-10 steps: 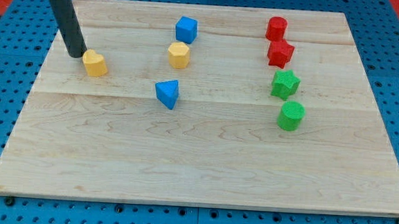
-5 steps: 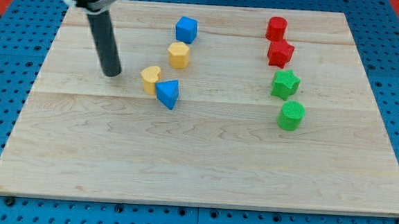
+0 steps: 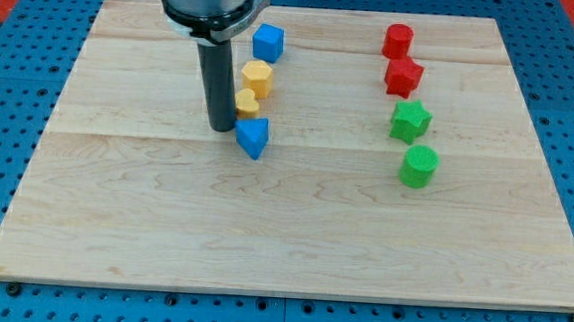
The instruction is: Place the heart and triangle bottom of the hexagon to form a vertical line
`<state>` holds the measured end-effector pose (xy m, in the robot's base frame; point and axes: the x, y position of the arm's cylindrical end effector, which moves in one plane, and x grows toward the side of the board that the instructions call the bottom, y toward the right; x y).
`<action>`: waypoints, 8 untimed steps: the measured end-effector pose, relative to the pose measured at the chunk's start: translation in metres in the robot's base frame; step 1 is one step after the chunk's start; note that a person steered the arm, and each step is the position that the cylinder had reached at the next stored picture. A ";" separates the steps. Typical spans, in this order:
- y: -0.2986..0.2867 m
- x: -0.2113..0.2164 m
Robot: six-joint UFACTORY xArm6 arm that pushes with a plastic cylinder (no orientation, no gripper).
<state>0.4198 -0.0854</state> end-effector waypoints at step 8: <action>0.053 0.016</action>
